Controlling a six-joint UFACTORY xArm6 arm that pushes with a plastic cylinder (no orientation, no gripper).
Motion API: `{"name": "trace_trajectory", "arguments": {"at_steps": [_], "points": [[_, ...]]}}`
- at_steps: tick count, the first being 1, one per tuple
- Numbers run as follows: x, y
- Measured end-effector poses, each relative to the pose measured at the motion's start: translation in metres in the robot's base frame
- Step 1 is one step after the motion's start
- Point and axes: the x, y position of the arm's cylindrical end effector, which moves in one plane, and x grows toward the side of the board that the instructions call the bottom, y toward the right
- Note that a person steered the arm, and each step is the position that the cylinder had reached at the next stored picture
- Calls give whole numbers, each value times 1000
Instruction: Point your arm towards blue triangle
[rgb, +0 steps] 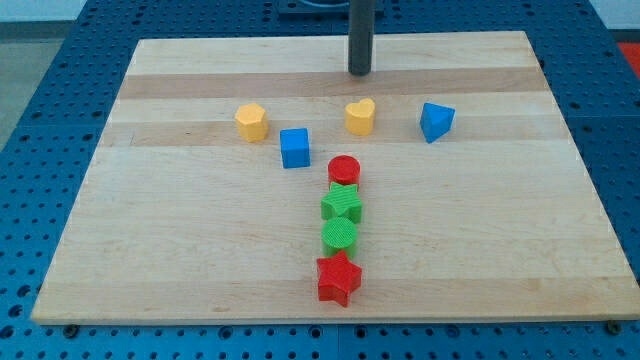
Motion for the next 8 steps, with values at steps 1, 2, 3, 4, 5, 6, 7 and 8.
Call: {"name": "trace_trajectory", "arguments": {"at_steps": [1, 2, 3, 4, 5, 6, 7, 8], "points": [[1, 19], [2, 28], [2, 28], [18, 28], [23, 28], [78, 36], [89, 40], [72, 40]]}}
